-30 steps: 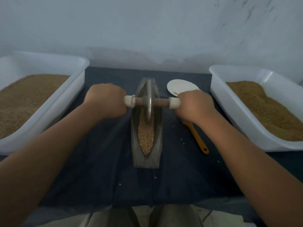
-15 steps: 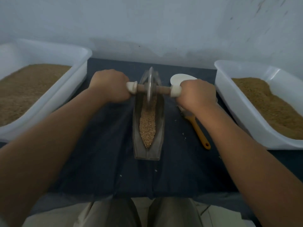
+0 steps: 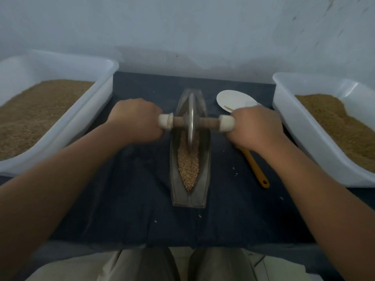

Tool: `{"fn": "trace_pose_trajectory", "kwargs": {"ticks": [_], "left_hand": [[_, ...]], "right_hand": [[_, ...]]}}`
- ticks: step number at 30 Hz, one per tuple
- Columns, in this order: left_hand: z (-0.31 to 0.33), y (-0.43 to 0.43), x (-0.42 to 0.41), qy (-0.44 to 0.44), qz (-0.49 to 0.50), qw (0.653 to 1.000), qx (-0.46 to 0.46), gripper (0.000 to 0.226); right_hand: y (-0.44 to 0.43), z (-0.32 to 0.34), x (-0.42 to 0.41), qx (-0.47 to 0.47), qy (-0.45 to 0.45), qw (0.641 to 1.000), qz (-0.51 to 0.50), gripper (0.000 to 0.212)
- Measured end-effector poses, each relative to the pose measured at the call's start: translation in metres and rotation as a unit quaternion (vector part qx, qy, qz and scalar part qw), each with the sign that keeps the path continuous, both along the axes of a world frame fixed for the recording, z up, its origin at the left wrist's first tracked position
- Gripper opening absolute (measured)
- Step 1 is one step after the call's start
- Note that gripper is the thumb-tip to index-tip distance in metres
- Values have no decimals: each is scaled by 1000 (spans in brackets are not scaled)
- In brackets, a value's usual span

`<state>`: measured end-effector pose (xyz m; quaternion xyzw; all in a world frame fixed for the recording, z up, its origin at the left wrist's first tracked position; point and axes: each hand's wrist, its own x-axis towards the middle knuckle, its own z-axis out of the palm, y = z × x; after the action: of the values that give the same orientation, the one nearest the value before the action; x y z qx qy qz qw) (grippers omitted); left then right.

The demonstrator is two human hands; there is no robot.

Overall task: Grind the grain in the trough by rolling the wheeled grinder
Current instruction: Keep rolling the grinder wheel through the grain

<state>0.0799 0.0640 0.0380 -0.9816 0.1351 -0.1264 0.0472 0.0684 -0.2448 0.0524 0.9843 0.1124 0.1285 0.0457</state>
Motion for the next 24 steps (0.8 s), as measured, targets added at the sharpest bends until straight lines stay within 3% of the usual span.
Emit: {"fn": "trace_pose_trajectory", "kwargs": {"ticks": [2, 7, 13, 16, 21, 24], "left_hand": [[2, -8, 24, -17, 27, 999, -9, 33], [4, -8, 22, 5, 31, 999, -33, 33], [-13, 18, -63, -6, -24, 999, -44, 34], [-11, 18, -61, -26, -43, 999, -13, 33], [7, -9, 5, -10, 14, 1000, 5, 29], [18, -18, 27, -15, 20, 1000, 11, 22]], "right_hand": [[8, 0, 21, 13, -39, 999, -33, 23], [8, 5, 23, 5, -40, 999, -23, 24], [-7, 16, -41, -31, 50, 996, 66, 29], [-7, 16, -35, -25, 101, 993, 48, 30], [2, -9, 15, 4, -21, 999, -47, 38], [5, -14, 40, 25, -6, 996, -80, 34]]}}
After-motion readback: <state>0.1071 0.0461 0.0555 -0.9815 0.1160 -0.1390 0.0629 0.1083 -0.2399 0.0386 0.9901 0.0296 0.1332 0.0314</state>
